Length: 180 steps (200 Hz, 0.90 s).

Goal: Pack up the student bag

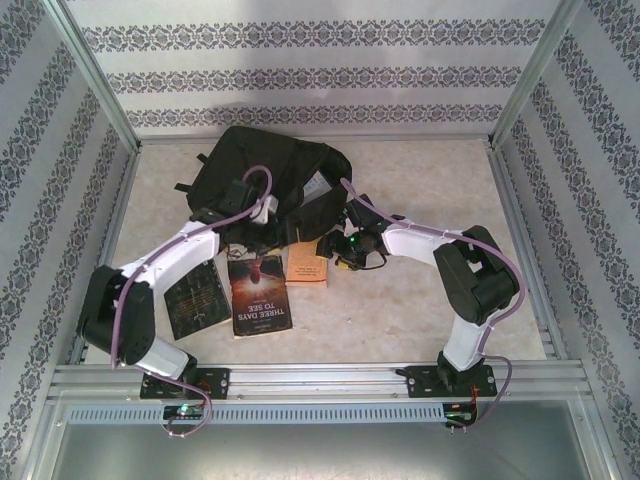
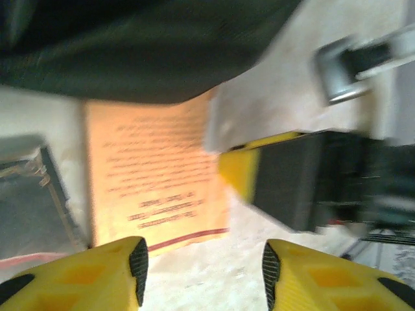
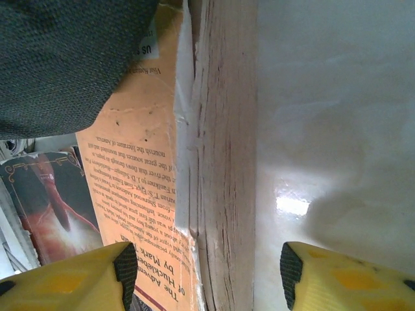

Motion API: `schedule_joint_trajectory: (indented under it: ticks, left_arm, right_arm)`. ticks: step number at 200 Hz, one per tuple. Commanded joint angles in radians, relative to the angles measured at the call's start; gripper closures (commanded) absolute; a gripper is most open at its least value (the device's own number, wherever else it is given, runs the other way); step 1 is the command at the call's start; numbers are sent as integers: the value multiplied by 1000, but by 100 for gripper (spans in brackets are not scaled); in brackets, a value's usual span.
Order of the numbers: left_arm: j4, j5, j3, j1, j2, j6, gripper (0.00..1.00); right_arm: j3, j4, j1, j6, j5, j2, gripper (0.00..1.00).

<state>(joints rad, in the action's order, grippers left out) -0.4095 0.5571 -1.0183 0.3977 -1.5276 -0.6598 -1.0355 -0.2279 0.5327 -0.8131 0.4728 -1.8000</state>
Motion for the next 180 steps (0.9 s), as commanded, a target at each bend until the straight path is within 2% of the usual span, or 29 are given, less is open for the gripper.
schedule_joint_trajectory:
  ticks: [1,20,60,132,180]
  left_arm:
    - [144,-41,53,26,-39,-57,54]
    - [189,-54,71,33,-94,-76,61]
    - [239,-79,64,33,-183,-107,68]
    - [138,-209,47,33,-197,-22,72]
    - [141,-151,30,46,-276,-5,76]
  right_arm:
    - [20,51,4,-9,28,-7,41]
    - [21,66,5,-10,45,-13,44]
    - [3,62,6,-5,64,-27,46]
    - [-26,66,9,-10,101,-61,49]
    - [-50,53,19,-20,121,-48,57]
